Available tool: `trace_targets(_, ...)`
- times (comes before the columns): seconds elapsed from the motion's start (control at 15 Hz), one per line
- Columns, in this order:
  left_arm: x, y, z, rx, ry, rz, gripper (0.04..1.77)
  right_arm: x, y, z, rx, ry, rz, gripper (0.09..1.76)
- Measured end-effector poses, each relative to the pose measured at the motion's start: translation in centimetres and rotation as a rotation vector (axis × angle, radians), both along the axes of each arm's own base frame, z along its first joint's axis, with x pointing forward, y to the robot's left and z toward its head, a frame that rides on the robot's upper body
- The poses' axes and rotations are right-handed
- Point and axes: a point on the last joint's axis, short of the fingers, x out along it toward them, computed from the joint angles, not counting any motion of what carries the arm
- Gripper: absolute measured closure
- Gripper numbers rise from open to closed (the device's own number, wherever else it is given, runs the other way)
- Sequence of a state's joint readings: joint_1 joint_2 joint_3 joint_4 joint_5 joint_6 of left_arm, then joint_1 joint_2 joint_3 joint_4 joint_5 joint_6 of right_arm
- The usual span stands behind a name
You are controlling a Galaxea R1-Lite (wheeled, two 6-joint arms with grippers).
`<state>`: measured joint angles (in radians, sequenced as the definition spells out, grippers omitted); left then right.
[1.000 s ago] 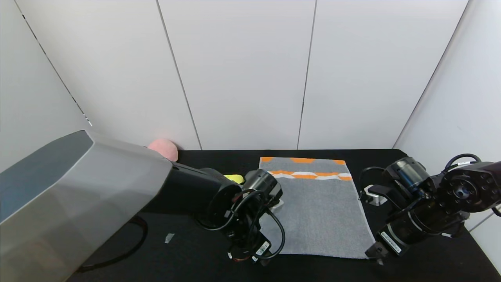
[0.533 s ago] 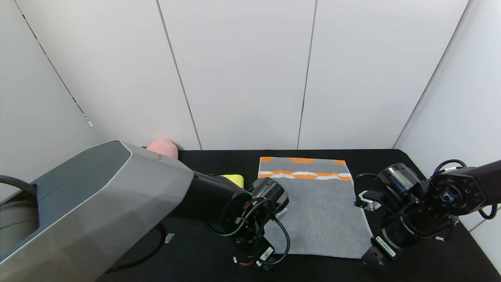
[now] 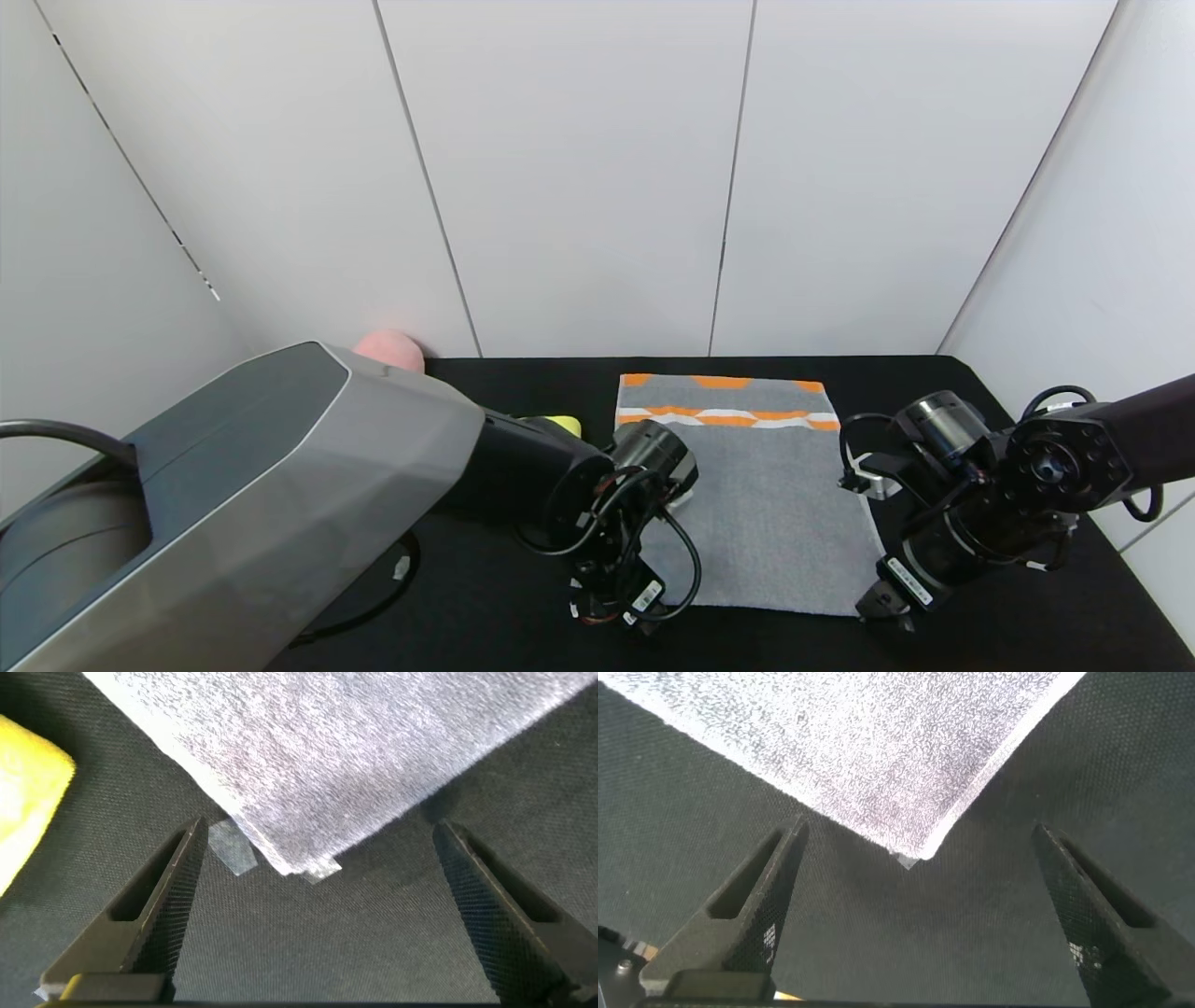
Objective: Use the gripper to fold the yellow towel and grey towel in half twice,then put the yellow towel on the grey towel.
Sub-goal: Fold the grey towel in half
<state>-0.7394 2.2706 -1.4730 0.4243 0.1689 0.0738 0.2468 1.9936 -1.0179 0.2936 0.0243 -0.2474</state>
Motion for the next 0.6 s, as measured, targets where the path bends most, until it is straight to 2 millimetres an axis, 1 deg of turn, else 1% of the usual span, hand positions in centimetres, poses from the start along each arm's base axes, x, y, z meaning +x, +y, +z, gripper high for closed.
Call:
trace_targets(0.2,0.18,-0.11,-0.21,-0.002,0.002,0.003,0.09,0.3,0.07,-0.29,0.001,-0.007,0.0,0.14)
trace_targets(0.6,0.43,-0.05,-0.39,-0.002,0.004,0.01,0.09,-0.34,1.01,-0.71,-0.006,0.02,0.034,0.14)
